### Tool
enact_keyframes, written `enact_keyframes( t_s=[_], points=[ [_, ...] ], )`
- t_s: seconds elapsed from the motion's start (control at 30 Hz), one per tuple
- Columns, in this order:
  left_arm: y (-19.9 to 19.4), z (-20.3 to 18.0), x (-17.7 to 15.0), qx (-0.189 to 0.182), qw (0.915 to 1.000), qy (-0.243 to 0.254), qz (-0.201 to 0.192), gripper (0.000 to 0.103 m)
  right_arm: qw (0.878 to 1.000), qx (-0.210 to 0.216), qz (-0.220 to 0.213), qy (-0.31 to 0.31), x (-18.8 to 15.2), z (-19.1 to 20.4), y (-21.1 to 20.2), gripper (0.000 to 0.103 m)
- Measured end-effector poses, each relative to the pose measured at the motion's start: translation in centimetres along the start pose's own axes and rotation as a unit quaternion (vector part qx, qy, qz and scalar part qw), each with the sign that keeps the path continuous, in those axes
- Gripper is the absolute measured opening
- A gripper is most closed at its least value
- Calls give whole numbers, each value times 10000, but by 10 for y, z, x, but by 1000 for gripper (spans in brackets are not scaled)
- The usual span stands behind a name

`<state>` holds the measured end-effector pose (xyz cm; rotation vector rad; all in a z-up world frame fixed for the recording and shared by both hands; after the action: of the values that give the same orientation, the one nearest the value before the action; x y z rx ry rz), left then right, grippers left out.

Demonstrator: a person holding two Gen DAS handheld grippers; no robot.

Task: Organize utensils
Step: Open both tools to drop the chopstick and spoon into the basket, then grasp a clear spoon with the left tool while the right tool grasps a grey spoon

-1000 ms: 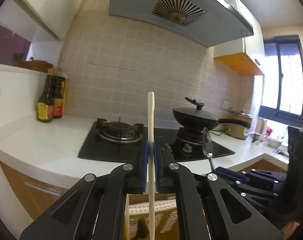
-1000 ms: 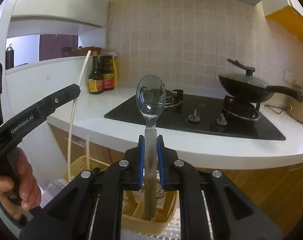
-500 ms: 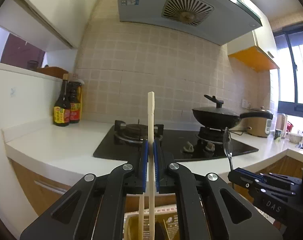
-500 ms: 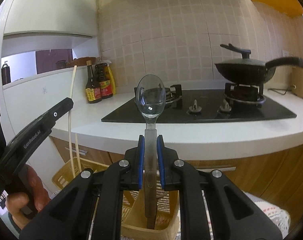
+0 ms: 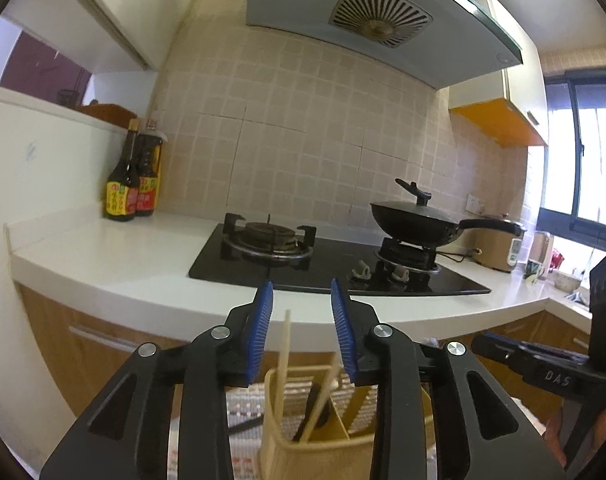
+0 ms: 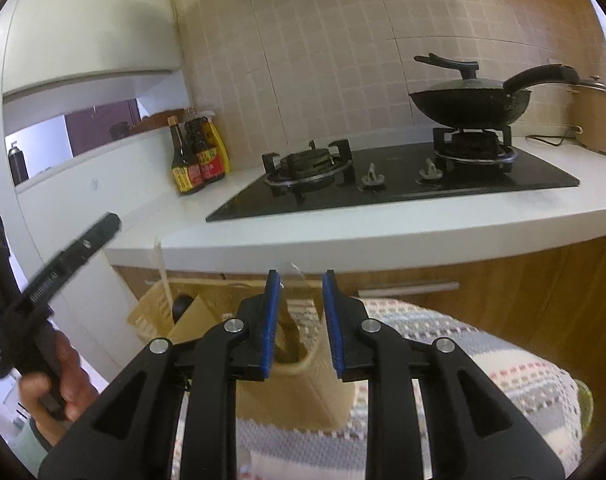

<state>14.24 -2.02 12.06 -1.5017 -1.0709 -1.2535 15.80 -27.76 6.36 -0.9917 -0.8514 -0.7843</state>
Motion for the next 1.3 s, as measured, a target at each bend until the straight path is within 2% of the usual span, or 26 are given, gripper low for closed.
enact_keyframes(
  t_s=[0.13, 0.33, 0.37, 0.43, 0.47, 0.5, 0.63, 0.77, 0.9, 0.93, 0.97, 1.0, 1.1, 1.23, 1.3],
  points=[
    [-22, 8, 3, -182, 9996, -205, 104, 37, 9998, -40, 184, 57, -8, 1, -18, 20],
    [-53, 8, 2, -460, 9979, -329, 323, 52, 9991, -135, 399, -85, -20, 13, -47, 20],
    [-60, 6, 1, -464, 9980, -308, 300, 58, 9988, -151, 444, -124, -22, 16, -50, 22],
    [-74, 1, -1, -491, 9982, -230, 274, 63, 9979, -230, 551, -256, -28, 23, -61, 37],
    [-80, -2, -2, -538, 9979, -183, 310, 65, 9976, -312, 544, -279, -30, 25, -65, 51],
    [-84, -4, -4, -571, 9976, -149, 355, 65, 9976, -349, 521, -299, -34, 27, -73, 54],
    [-97, -10, -13, -678, 9957, -89, 633, 65, 9960, -522, 632, -360, -45, 35, -89, 54],
    [-101, -8, -25, -752, 9911, -211, 1076, 65, 9914, -778, 1021, -259, -58, 33, -92, 54],
    [-94, -4, -50, -786, 9781, -368, 1894, 64, 9794, -1088, 1699, -90, -79, 23, -83, 53],
    [-91, -3, -59, -773, 9735, -408, 2113, 64, 9764, -1128, 1840, -64, -85, 20, -81, 50],
    [-87, -2, -68, -769, 9687, -442, 2319, 63, 9720, -1180, 2031, -20, -94, 15, -77, 42],
    [-82, -1, -79, -779, 9616, -480, 2588, 60, 9681, -1203, 2198, 65, -101, 10, -72, 34],
    [-66, 1, -109, -759, 9414, -505, 3247, 52, 9563, -1184, 2637, 436, -121, -7, -59, 28],
    [-49, 1, -138, -900, 9181, -555, 3819, 49, 9415, -1049, 3081, 874, -141, -24, -46, 24],
    [-45, -1, -148, -920, 9121, -536, 3960, 48, 9358, -1069, 3223, 942, -147, -25, -40, 24]
  ],
)
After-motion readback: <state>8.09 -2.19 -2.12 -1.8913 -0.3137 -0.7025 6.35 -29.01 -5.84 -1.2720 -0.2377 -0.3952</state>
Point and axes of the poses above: each gripper's, at about its wrist camera, not at the fingertips, and y roughly the way its jaws point, z to its left, x to its top, the point moved 1 cm from there along y, roughly the way its jaws point, and after that the axes turned 5 degrees about y, right-handed, at the moved point
